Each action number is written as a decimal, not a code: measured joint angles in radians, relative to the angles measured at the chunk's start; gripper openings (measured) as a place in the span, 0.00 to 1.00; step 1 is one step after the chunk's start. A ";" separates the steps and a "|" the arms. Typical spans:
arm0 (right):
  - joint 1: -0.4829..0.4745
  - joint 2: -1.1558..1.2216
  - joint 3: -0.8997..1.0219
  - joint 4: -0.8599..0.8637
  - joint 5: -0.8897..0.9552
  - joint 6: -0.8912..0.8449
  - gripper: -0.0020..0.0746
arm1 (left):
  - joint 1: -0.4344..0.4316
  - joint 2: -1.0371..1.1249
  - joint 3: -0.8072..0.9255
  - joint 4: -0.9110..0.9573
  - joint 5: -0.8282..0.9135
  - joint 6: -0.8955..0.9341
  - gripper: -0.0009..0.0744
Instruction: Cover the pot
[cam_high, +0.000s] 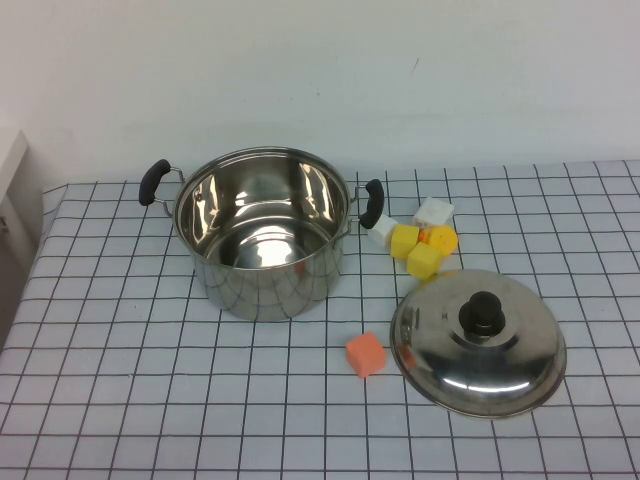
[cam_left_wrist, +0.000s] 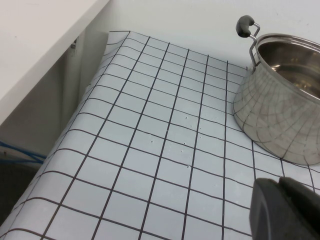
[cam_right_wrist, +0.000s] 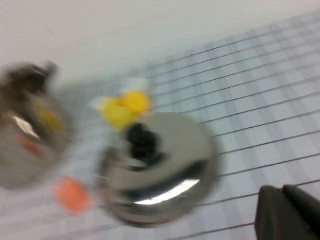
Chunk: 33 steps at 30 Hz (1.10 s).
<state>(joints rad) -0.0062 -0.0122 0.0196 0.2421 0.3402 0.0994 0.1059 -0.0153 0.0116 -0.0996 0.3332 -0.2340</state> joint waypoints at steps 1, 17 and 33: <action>0.000 0.000 0.004 0.081 -0.007 0.009 0.02 | 0.000 0.000 0.000 0.000 0.000 0.000 0.01; 0.000 0.000 0.006 0.434 -0.078 -0.199 0.02 | 0.000 0.000 0.000 0.000 0.000 0.004 0.01; 0.002 0.337 -0.302 0.387 -0.075 -0.795 0.03 | 0.000 0.000 0.000 0.000 0.000 0.004 0.01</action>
<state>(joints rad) -0.0042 0.3246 -0.2827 0.6288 0.2649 -0.6960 0.1059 -0.0153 0.0116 -0.0996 0.3332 -0.2301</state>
